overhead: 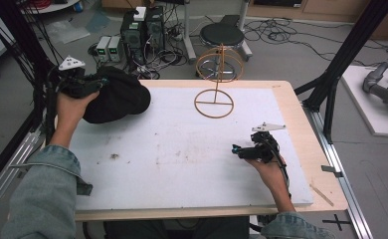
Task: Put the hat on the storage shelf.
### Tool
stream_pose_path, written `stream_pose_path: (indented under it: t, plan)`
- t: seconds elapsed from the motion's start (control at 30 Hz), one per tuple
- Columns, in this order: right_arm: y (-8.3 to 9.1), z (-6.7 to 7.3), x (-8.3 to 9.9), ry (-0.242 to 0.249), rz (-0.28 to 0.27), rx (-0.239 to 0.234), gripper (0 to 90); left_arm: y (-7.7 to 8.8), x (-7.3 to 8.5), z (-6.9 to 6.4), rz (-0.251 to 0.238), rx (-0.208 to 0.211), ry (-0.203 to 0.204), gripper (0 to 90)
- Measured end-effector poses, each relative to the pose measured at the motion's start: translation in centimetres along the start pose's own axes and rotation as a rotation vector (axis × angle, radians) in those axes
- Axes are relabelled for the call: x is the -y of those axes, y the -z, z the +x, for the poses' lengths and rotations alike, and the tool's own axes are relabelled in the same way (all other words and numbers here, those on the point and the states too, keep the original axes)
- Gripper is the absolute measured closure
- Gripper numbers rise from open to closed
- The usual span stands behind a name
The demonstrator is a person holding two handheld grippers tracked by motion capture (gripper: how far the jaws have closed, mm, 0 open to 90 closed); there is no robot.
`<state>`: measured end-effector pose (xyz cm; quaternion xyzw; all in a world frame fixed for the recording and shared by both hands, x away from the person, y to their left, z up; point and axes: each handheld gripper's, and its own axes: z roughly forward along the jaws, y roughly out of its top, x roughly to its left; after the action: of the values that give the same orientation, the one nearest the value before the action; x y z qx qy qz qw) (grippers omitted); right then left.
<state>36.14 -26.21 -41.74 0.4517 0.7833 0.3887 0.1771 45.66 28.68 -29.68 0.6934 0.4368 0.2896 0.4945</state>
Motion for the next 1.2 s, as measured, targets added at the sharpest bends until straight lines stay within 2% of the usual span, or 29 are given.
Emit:
stream_pose_path:
  t: [0.17,0.33,0.43,0.57,0.8,1.0,1.2]
  plan:
    - [0.1,0.0,0.0,0.000,-0.002,-0.002,13.0,0.5,-2.4,-1.2,-0.033,0.069,0.013,70.4]
    - [0.1,0.0,0.0,0.000,-0.002,-0.003,13.0,0.9,-4.6,-2.5,-0.092,0.113,0.017,70.4]
    - [0.1,0.0,0.0,-0.003,-0.002,-0.003,13.1,1.1,-6.1,-3.2,-0.122,0.128,0.009,70.4]
    - [0.1,0.0,0.0,0.005,-0.007,-0.003,13.1,1.2,-7.6,-3.6,-0.166,0.152,0.032,70.4]
    - [0.1,0.0,0.0,0.002,-0.005,-0.006,13.1,1.0,-10.6,-4.5,-0.201,0.164,0.018,70.5]
    - [0.2,-0.2,0.0,-0.006,-0.007,-0.007,13.1,0.3,-12.6,-5.0,-0.229,0.201,0.037,70.5]
    - [0.2,-0.2,0.0,-0.009,-0.005,-0.003,13.1,-0.7,-14.4,-5.8,-0.251,0.238,0.018,70.4]
